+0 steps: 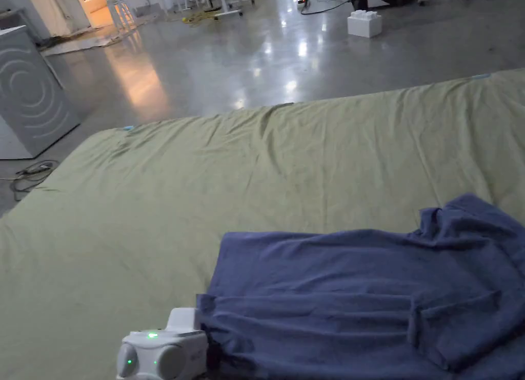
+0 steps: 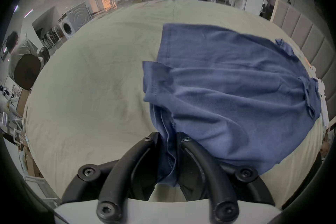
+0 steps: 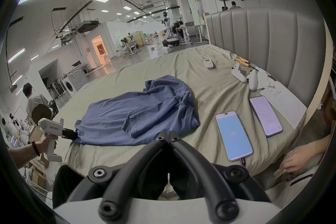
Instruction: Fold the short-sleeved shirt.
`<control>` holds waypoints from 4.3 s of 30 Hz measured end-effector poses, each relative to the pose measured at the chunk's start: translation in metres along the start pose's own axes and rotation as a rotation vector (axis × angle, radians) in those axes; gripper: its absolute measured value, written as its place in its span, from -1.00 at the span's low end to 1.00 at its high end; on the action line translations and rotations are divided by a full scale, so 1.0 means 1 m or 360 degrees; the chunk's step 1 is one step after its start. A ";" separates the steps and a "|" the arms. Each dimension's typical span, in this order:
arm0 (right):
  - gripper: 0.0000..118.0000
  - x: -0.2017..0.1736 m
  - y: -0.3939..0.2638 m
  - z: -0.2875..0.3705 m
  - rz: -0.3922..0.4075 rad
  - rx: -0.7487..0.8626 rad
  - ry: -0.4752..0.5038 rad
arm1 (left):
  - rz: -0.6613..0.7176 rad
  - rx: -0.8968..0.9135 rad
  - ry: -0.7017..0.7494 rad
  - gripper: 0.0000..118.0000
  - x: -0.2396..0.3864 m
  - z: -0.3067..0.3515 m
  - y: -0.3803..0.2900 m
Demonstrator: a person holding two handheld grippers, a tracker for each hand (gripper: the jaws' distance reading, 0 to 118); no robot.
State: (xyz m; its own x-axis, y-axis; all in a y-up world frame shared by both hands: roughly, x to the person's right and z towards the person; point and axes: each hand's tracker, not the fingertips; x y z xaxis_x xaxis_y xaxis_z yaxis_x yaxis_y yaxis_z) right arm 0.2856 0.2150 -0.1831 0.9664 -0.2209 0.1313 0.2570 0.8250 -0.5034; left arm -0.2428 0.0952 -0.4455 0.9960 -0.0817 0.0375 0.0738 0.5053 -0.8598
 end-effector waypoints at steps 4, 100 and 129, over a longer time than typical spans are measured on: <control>-0.99 0.004 0.010 -0.038 0.0055 -0.0075 0.0009 | -0.0055 -0.0070 -0.0018 -0.71 -0.001 -0.003 0.007; -1.00 -0.075 0.002 0.027 0.0284 0.0236 0.0218 | 0.0084 0.0997 -0.0509 0.04 0.010 0.211 0.000; -0.63 0.019 0.059 -0.099 0.0194 -0.0130 -0.0004 | -0.0255 -0.0127 0.0085 -0.92 0.066 -0.111 0.189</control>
State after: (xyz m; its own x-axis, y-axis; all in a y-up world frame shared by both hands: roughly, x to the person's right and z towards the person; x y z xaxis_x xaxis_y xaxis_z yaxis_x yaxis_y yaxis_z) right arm 0.3185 0.2079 -0.2951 0.9905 -0.1205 0.0668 0.1368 0.8005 -0.5836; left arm -0.1686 0.0898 -0.6622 0.9674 -0.2022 0.1522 0.2251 0.4123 -0.8828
